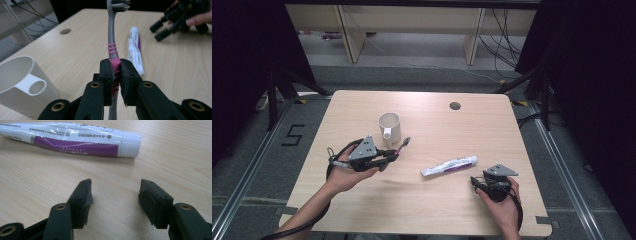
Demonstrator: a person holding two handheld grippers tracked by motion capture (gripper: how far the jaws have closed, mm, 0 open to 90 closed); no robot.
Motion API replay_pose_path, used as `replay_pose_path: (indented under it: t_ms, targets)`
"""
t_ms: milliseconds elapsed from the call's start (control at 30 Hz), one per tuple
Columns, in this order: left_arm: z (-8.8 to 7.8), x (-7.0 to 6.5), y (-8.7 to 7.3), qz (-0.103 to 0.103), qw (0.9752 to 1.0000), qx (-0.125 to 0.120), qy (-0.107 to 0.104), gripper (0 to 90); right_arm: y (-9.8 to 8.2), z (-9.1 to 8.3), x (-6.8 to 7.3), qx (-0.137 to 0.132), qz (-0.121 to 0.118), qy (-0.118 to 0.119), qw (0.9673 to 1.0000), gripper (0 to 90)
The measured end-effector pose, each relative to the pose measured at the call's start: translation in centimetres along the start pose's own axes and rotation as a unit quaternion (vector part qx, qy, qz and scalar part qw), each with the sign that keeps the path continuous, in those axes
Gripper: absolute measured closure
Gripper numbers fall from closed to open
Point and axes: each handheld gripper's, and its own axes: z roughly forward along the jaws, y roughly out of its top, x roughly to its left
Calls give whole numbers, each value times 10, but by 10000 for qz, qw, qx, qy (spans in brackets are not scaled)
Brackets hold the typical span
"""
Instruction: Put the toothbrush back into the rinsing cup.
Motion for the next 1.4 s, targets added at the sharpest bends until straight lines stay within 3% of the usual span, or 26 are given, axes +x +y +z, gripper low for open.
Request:
replay_pose_path:
  t_ms: [100,267,467,533,567,600,733,833,967,1000,1200,1400]
  targets:
    - [-5,1,0,-288,9981,-509,201,802,0,0,-1,-23,-77,-20,10000,442]
    - [-9,0,-1,-525,9929,-956,468,802,0,1,-1,-28,-83,-19,10000,441]
    - [-10,3,-2,-736,9870,-1258,670,802,0,0,2,17,66,9,10000,441]
    - [-10,6,-1,-842,9834,-1437,721,802,0,0,2,29,81,8,10000,441]
    - [-11,6,-1,-872,9829,-1426,767,802,-1,0,1,-14,-8,-9,10000,441]
    - [-11,7,0,-917,9813,-1500,788,802,0,0,2,32,89,8,10000,441]
    - [-12,12,1,-1165,9741,-1731,874,802,0,0,2,19,61,5,10000,441]
    - [-11,14,2,-1228,9714,-1805,930,802,0,0,2,25,79,7,10000,441]
    - [-11,18,2,-1238,9701,-1855,961,802,0,-1,2,27,63,-6,10000,441]
    - [-11,18,3,-1234,9698,-1861,977,802,0,0,0,-18,-49,-24,10000,441]
    - [-10,22,7,-1195,9668,-1965,1110,802,0,0,2,29,88,4,10000,441]
    - [-7,27,11,-1156,9646,-2029,1225,802,0,-1,2,24,78,8,10000,442]
